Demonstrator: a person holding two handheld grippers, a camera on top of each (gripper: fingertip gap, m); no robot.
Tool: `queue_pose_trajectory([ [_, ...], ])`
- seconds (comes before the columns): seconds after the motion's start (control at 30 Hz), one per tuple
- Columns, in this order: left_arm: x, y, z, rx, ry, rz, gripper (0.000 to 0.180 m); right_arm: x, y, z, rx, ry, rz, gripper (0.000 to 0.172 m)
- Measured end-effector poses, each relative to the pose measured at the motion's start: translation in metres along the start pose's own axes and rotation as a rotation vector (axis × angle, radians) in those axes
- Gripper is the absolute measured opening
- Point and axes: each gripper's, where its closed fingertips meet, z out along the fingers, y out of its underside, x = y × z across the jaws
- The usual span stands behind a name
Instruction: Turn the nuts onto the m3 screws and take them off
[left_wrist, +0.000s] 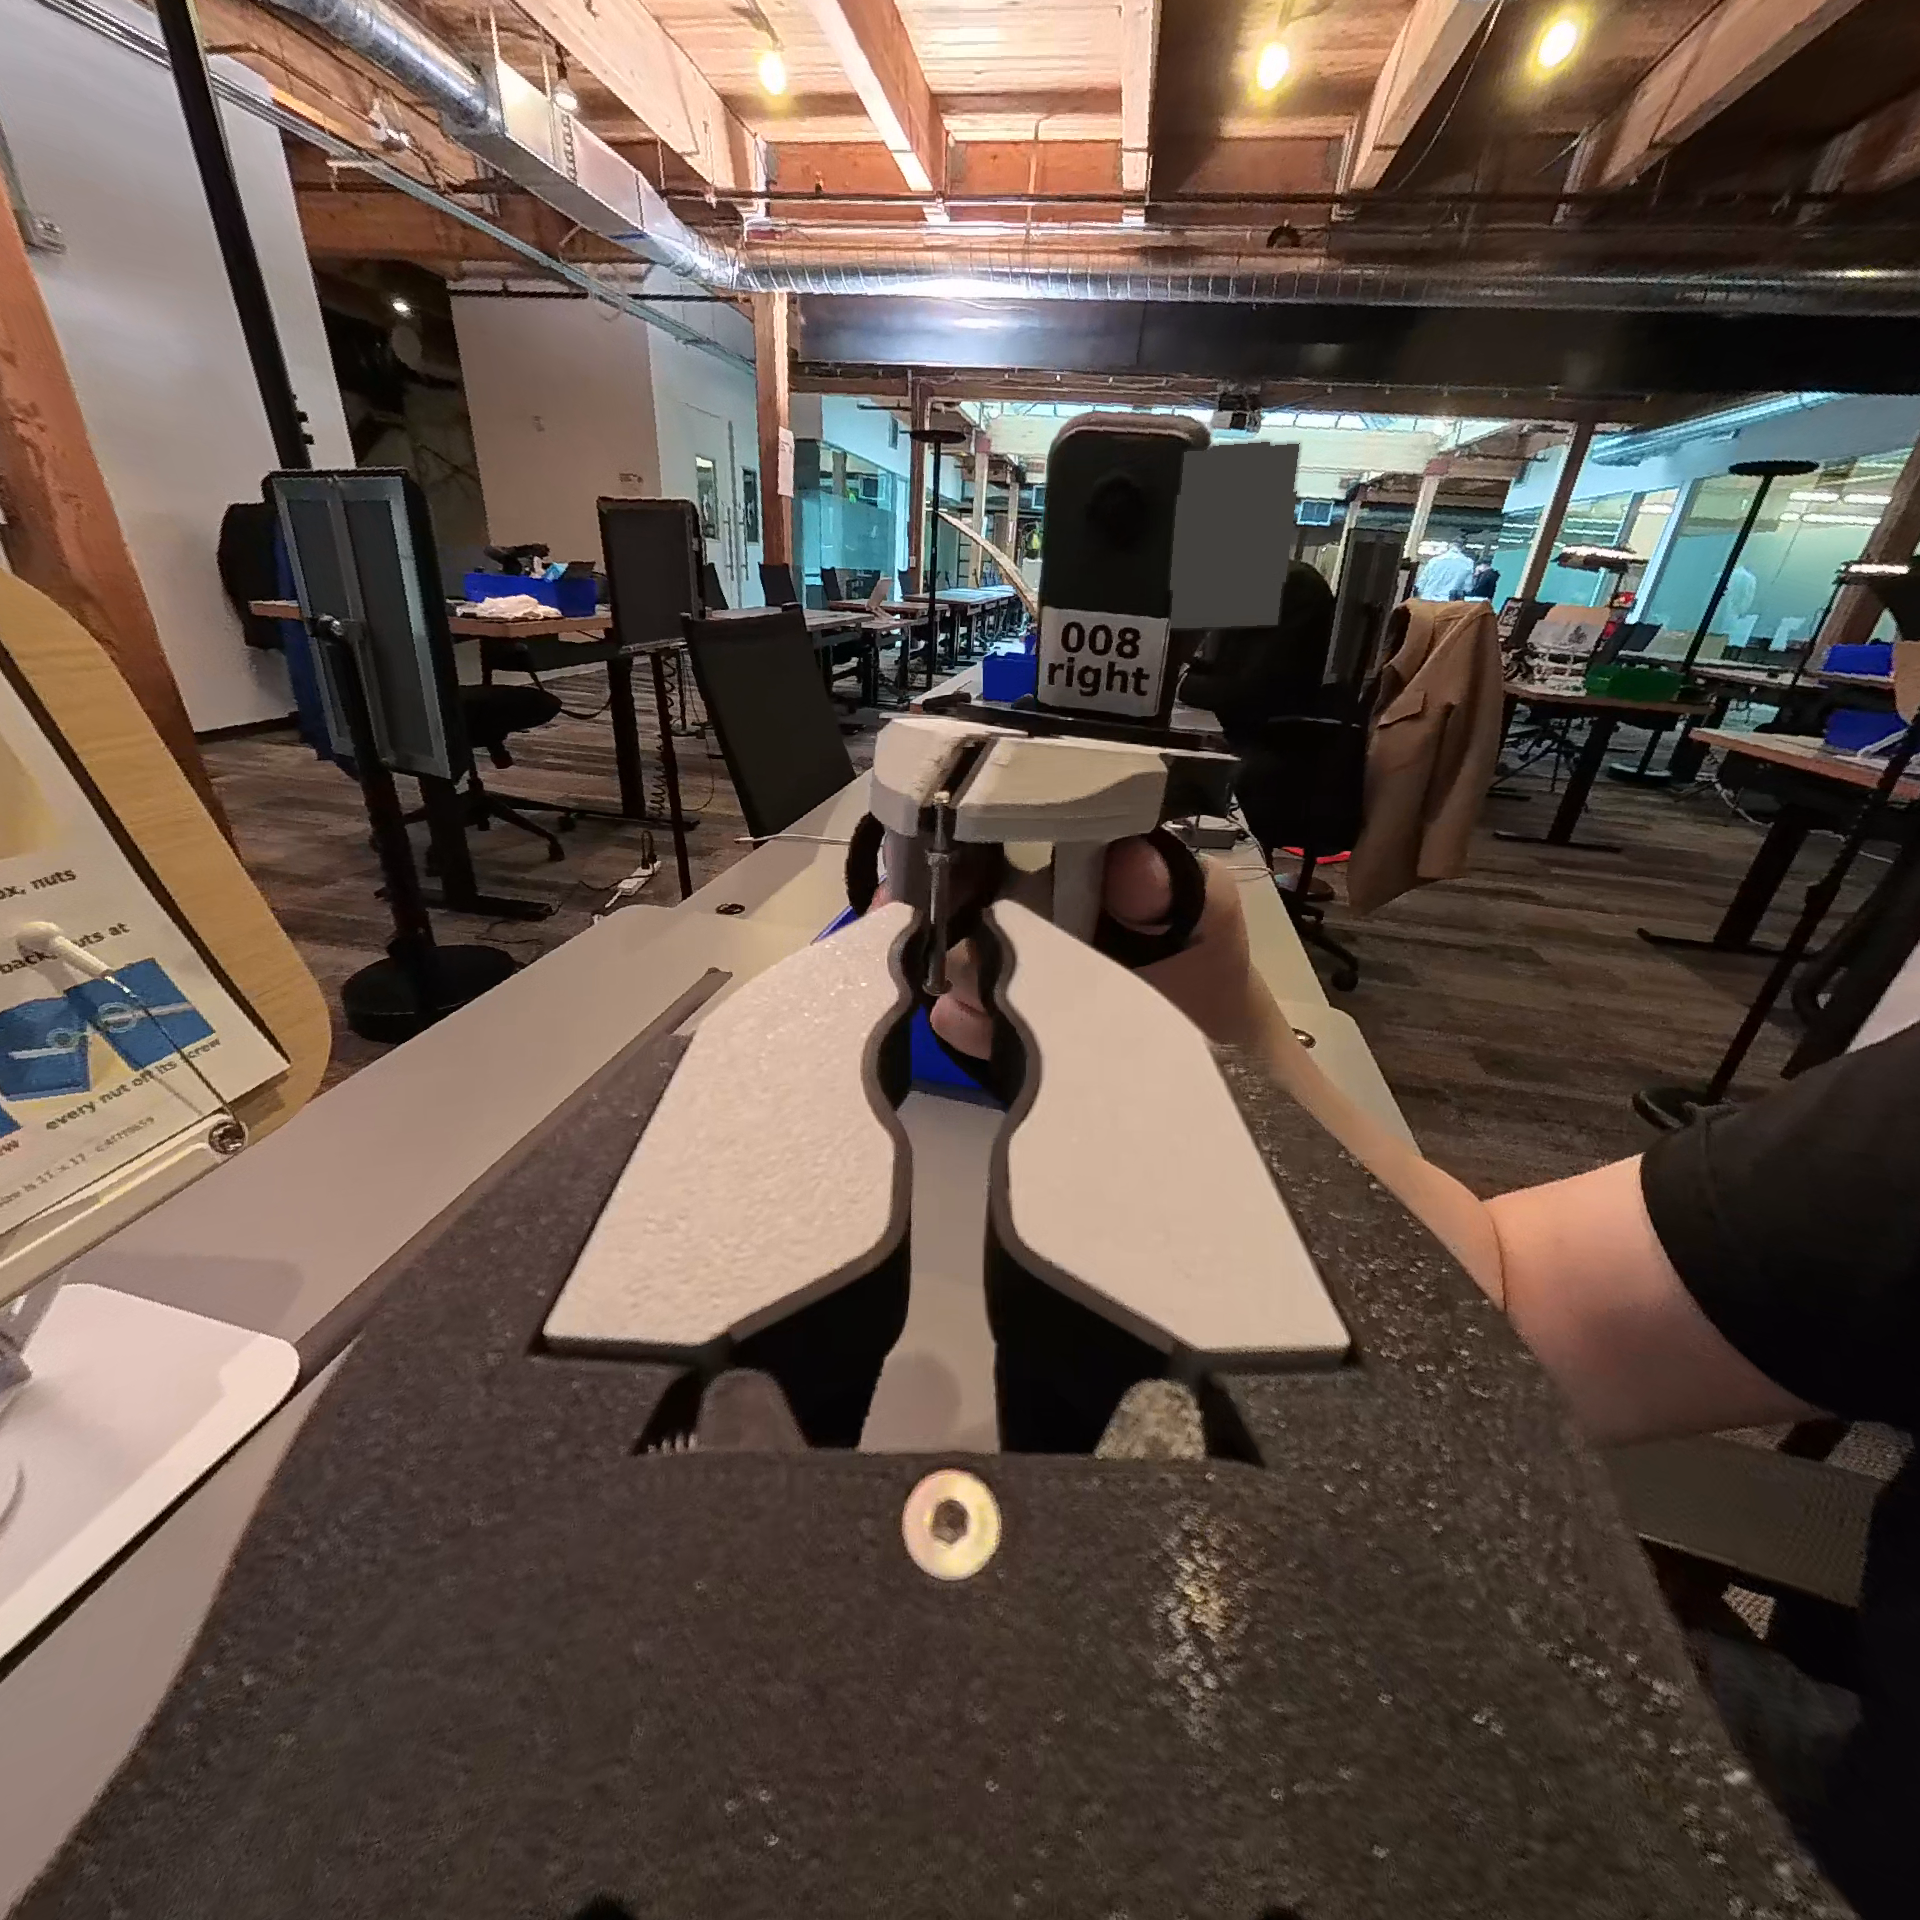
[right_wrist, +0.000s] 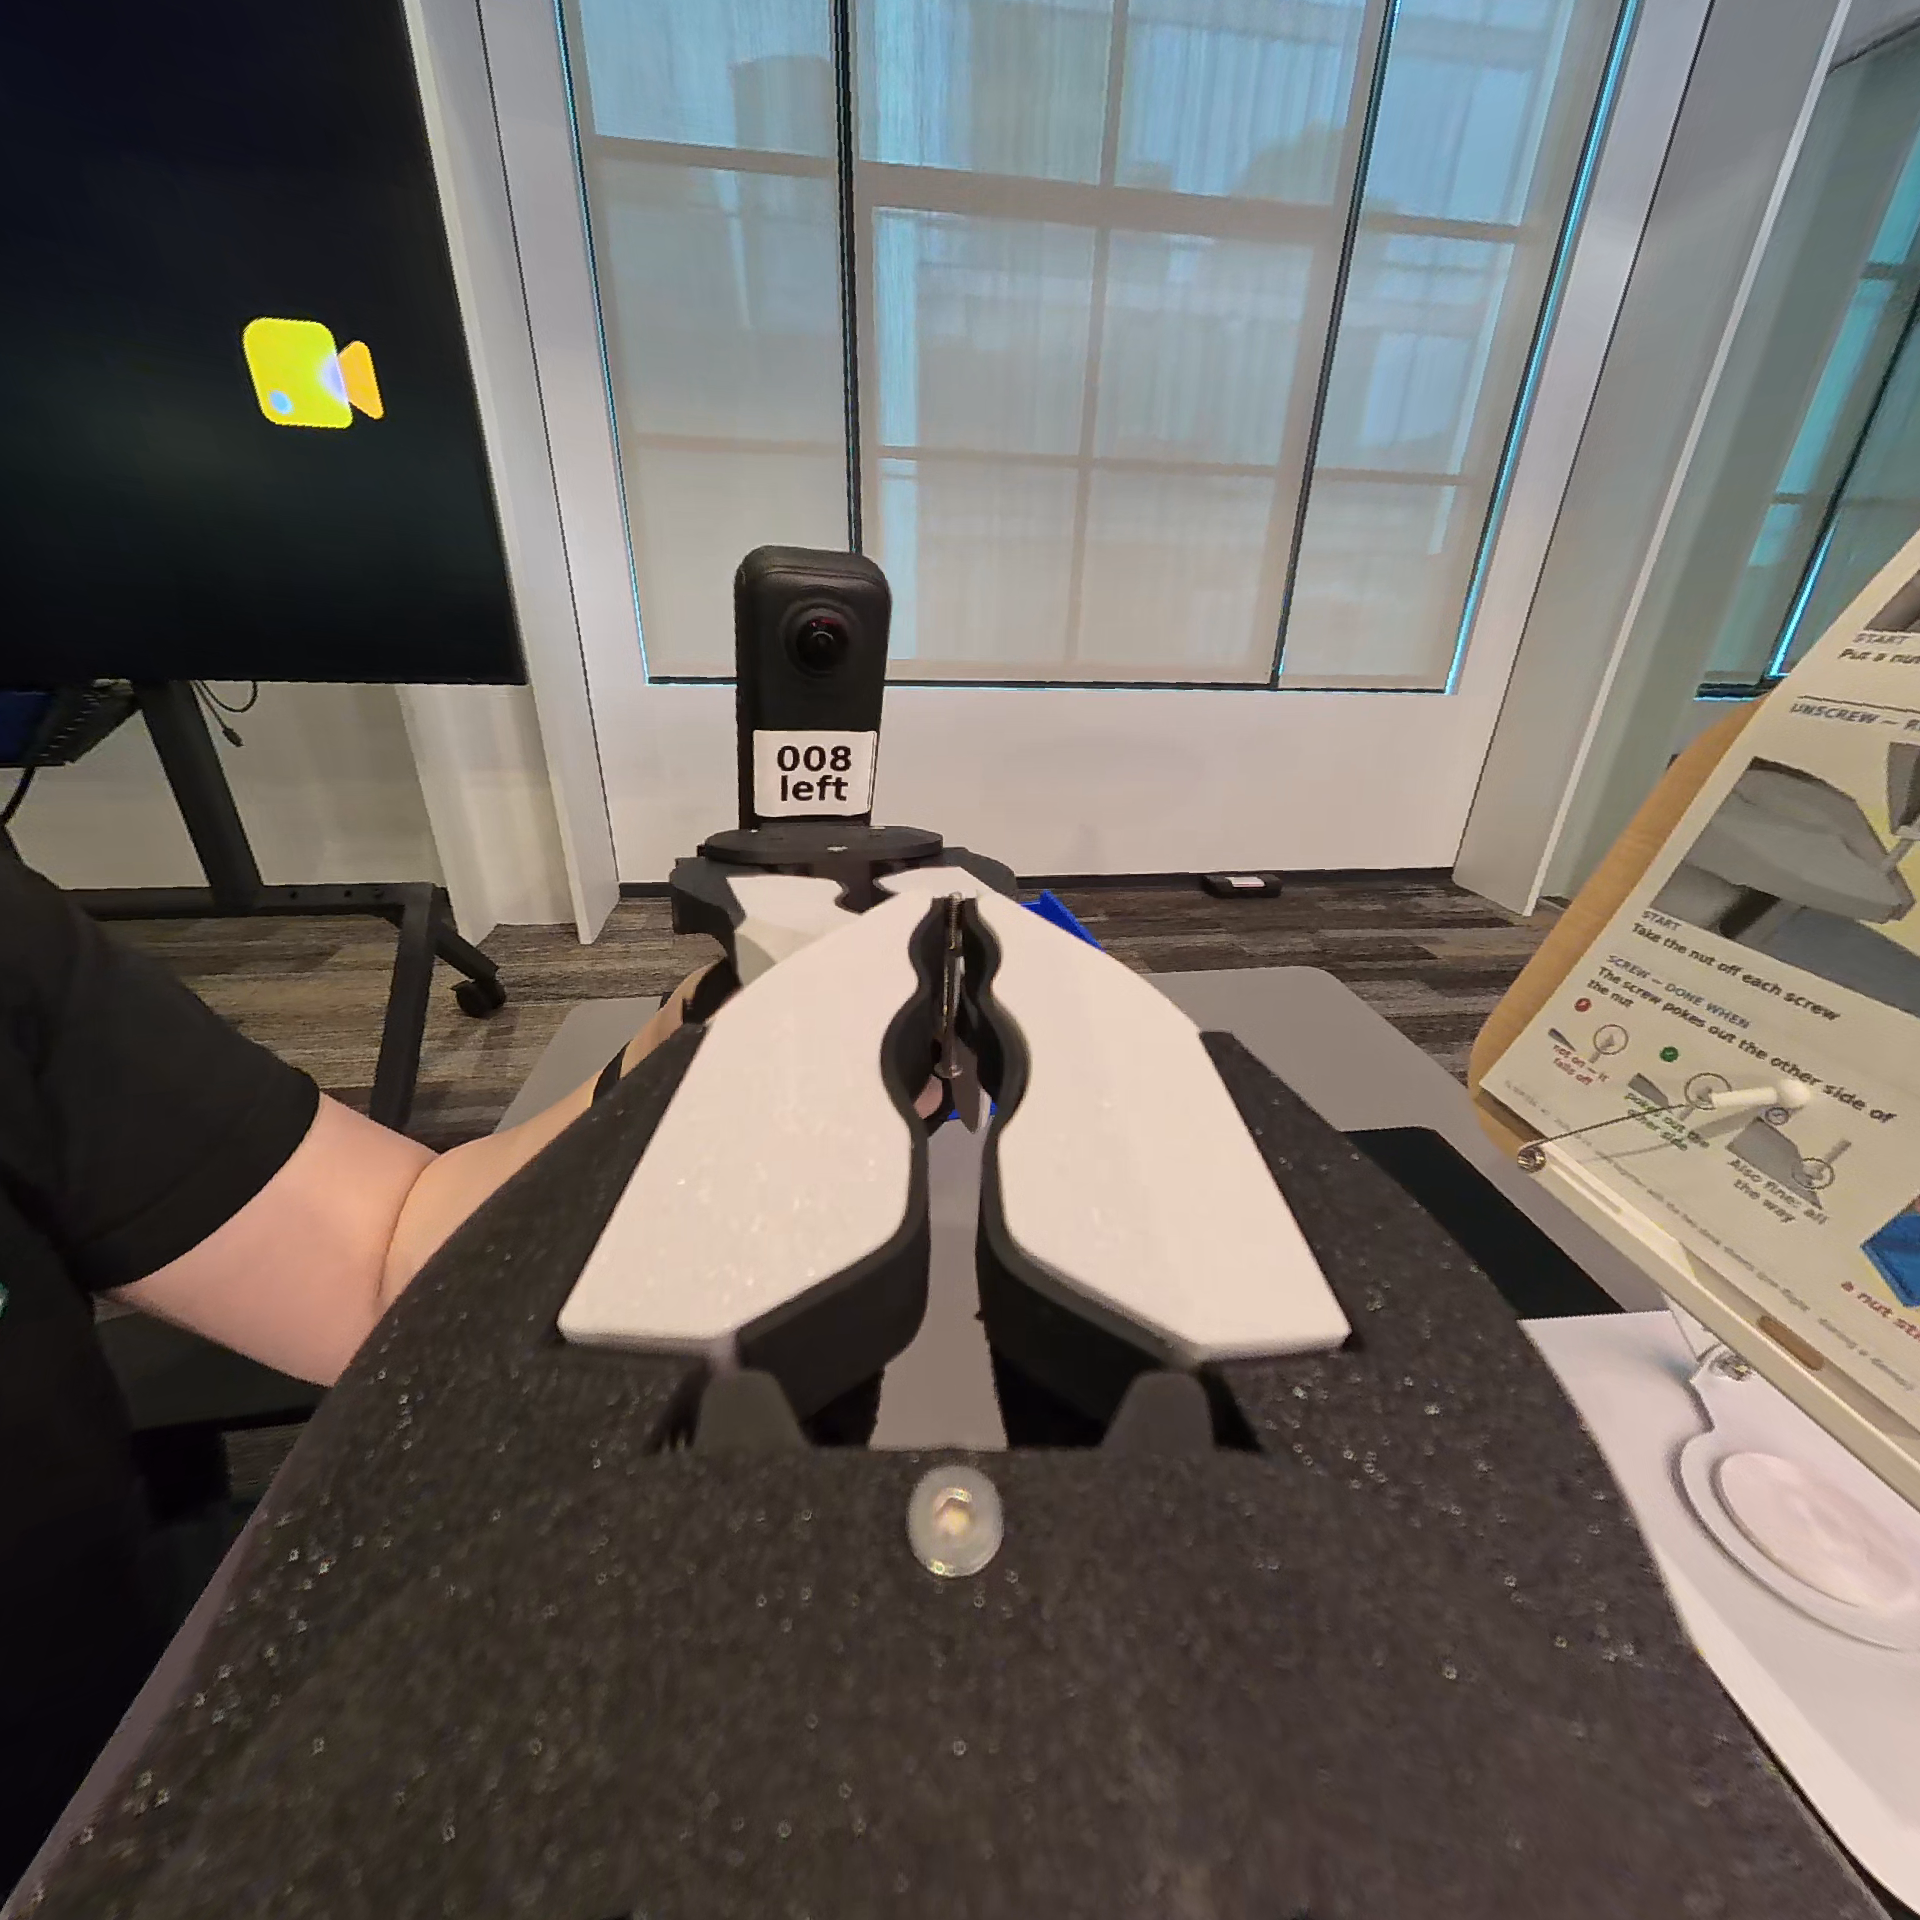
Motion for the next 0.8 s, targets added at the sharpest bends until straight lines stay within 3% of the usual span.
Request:
queue_pose_trajectory([
  [0.2, -0.001, 0.001, 0.000, -0.002, 0.009, -0.008, 0.002, -0.001, 0.000, -0.001, -0.009, 0.006, -0.021, 0.003],
  [0.33, -0.003, -0.003, -0.004, 0.012, -0.009, -0.009, 0.002, 0.004, -0.012, -0.005, 0.061, 0.074, -0.073, 0.021],
  [0.47, -0.004, -0.006, -0.006, 0.023, -0.019, -0.004, 0.002, 0.002, -0.003, -0.002, -0.018, 0.096, -0.152, 0.027],
  [0.8, 0.003, -0.003, -0.002, -0.014, -0.018, 0.047, 0.002, 0.004, 0.001, 0.001, -0.047, 0.120, -0.179, 0.024],
])
